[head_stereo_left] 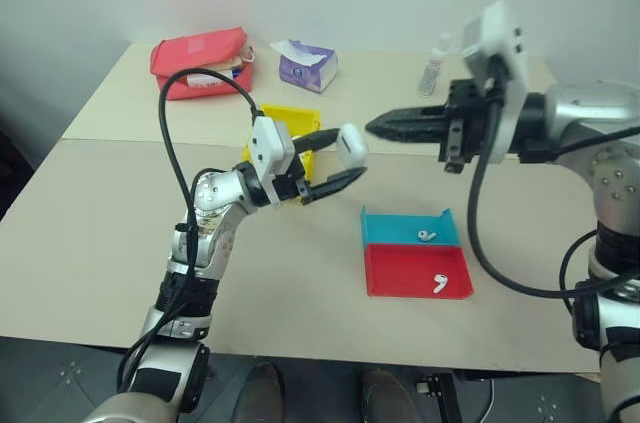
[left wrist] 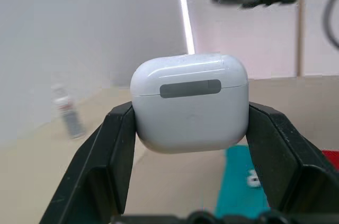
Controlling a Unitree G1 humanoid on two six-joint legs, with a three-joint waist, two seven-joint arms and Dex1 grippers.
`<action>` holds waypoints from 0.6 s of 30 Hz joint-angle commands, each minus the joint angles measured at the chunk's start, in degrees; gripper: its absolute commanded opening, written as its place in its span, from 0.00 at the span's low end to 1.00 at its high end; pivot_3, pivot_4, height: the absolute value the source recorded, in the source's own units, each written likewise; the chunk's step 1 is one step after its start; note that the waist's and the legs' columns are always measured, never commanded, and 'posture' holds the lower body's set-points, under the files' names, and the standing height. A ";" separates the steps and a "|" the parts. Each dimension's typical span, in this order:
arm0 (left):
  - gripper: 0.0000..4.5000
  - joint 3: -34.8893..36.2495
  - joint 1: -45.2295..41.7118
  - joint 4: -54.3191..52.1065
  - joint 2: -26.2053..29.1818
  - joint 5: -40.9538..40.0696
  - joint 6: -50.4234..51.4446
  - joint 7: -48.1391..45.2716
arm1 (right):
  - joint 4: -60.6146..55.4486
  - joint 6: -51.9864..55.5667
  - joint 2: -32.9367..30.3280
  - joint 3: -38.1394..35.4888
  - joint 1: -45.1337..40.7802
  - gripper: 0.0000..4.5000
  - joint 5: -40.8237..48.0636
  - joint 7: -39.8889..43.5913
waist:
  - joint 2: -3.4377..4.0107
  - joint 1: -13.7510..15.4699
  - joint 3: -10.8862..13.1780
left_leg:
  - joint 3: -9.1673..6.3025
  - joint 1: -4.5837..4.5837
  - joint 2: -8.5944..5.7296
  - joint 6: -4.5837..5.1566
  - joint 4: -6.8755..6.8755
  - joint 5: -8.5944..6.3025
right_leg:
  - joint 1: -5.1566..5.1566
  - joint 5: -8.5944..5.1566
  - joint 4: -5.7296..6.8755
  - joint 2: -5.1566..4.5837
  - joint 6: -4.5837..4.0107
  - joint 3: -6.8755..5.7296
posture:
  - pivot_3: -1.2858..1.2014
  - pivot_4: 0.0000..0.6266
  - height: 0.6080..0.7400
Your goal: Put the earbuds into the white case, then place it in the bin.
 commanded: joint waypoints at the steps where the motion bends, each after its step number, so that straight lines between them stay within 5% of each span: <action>1: 0.64 3.33 -1.04 2.60 -1.48 7.46 -2.47 14.86 | -5.10 -3.40 0.62 -2.04 6.59 0.01 -1.83 -4.67 | -0.01 0.16 -0.02 | -0.01 0.01 0.00 0.00 0.04 0.00 | 0.01 0.00 0.02 0.00 0.00 0.00 | 0.52 0.24 1.00; 5: 0.64 5.38 -3.02 9.44 -1.76 11.77 -1.71 24.95 | -8.93 -5.42 2.18 1.82 12.21 0.01 -4.87 -8.77 | 0.01 -0.39 -0.03 | 0.01 0.04 -0.02 0.02 0.04 0.02 | -0.07 0.01 0.17 0.02 -0.01 0.05 | 0.52 0.24 1.00; 12: 0.64 3.17 -7.45 23.38 -2.18 13.71 -6.94 25.47 | -9.58 -5.42 3.01 2.29 12.56 0.01 -4.56 -10.91 | 0.01 -0.35 -0.03 | -0.02 0.03 -0.04 -0.01 0.01 0.06 | -0.01 0.01 0.10 0.00 0.00 -0.02 | 0.52 0.24 1.00; 18: 0.99 2.14 -11.33 30.41 -1.48 14.54 -9.16 23.98 | -10.01 -5.05 1.90 2.41 12.88 0.00 -4.10 -10.54 | 0.01 -0.25 -0.03 | -0.03 0.02 -0.06 -0.03 -0.05 0.07 | -0.02 0.01 0.06 0.00 0.00 -0.03 | 0.52 0.24 1.00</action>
